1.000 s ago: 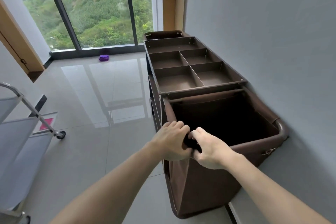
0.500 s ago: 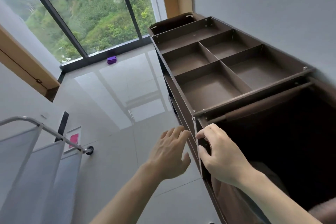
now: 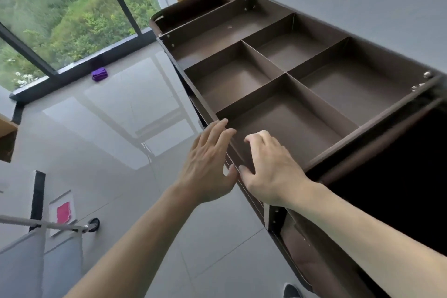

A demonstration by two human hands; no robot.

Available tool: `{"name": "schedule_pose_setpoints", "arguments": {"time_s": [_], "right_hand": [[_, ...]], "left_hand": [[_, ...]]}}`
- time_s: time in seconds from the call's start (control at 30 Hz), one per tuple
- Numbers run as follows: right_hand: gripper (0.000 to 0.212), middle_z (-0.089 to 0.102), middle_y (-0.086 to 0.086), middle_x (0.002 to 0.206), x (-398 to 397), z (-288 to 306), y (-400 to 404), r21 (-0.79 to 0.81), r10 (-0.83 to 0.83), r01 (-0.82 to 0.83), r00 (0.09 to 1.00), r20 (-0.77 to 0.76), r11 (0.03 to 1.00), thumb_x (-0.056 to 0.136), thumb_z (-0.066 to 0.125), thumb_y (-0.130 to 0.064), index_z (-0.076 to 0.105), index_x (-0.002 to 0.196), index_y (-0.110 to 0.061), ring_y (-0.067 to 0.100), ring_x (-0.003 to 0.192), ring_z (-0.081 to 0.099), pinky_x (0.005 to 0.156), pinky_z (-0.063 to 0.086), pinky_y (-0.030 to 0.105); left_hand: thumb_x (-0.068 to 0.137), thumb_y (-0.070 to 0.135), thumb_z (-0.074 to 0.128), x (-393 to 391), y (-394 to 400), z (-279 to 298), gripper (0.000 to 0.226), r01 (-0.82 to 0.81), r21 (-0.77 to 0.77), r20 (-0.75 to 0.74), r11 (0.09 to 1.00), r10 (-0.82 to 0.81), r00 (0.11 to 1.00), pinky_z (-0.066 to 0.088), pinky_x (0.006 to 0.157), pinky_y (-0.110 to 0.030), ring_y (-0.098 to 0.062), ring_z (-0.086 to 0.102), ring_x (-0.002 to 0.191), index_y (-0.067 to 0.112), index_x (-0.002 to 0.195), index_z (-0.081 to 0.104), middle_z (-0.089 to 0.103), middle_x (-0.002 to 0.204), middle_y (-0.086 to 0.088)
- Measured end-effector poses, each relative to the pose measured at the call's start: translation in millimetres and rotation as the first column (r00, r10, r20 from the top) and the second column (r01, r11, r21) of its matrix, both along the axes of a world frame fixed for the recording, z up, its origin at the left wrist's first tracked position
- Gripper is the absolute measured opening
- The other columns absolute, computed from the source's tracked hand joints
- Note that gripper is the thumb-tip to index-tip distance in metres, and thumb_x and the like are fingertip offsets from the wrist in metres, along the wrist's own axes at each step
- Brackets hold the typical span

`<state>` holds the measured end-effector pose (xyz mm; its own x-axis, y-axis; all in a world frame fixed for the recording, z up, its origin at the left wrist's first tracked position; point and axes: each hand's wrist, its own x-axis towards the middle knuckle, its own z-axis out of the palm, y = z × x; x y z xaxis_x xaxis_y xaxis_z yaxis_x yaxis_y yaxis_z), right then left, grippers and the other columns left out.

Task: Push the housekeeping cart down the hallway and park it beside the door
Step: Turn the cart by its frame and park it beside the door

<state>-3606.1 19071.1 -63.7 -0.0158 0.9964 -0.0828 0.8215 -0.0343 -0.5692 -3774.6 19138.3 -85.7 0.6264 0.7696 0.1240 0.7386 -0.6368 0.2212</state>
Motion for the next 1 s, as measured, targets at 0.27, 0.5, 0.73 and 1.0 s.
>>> {"name": "schedule_pose_setpoints", "arguments": {"time_s": [0.27, 0.5, 0.73, 1.0], "right_hand": [[0.01, 0.059, -0.006, 0.103, -23.5, -22.2, 7.8, -0.08, -0.138, 0.155, 0.973, 0.183, 0.985, 0.099, 0.042, -0.032, 0.033, 0.096, -0.028, 0.034, 0.085, 0.062, 0.064, 0.034, 0.039], [0.03, 0.044, -0.008, 0.077, -58.9, -29.1, 9.5, -0.06, -0.461, 0.506, 0.823, 0.332, 0.86, 0.099, 0.049, -0.029, 0.028, 0.077, -0.026, 0.03, 0.069, 0.051, 0.059, 0.035, 0.038], [0.024, 0.058, -0.005, 0.092, -79.1, -28.1, 41.3, -0.099, -0.606, 0.648, 0.747, 0.273, 0.755, 0.097, 0.052, -0.043, 0.052, 0.101, -0.02, 0.026, 0.086, 0.058, 0.066, 0.043, 0.04], [0.036, 0.047, -0.012, 0.068, -89.6, -39.0, 77.3, 0.071, -0.65, 0.686, 0.645, 0.403, 0.724, 0.099, 0.051, -0.048, 0.036, 0.072, -0.029, 0.014, 0.054, 0.043, 0.047, 0.021, 0.025]], "left_hand": [[0.093, 0.047, 0.047, -13.9, 69.5, -23.8, 0.056, 0.39, 0.062, -0.074, 0.919, -0.385, 0.92, 0.012, 0.126, -0.054, -0.027, 0.024, 0.153, 0.021, 0.143, 0.047, 0.048, 0.153, -0.005], [0.098, 0.049, 0.038, -31.0, 138.1, -30.7, 0.066, 0.673, 0.056, -0.125, 0.738, -0.663, 0.738, 0.006, 0.126, -0.055, -0.025, 0.011, 0.157, 0.032, 0.159, 0.023, 0.024, 0.168, -0.001], [0.094, 0.041, 0.05, -35.4, 180.6, -40.9, 0.08, 0.749, 0.129, -0.055, 0.65, -0.749, 0.66, 0.001, 0.127, -0.045, -0.022, 0.0, 0.157, 0.028, 0.163, 0.012, 0.01, 0.172, -0.003], [0.094, 0.064, 0.043, -15.5, 225.1, -25.2, 0.066, 0.741, 0.173, -0.11, 0.649, -0.735, 0.669, 0.045, 0.092, -0.044, -0.028, 0.062, 0.103, 0.016, 0.138, 0.052, 0.07, 0.111, -0.003]]}}
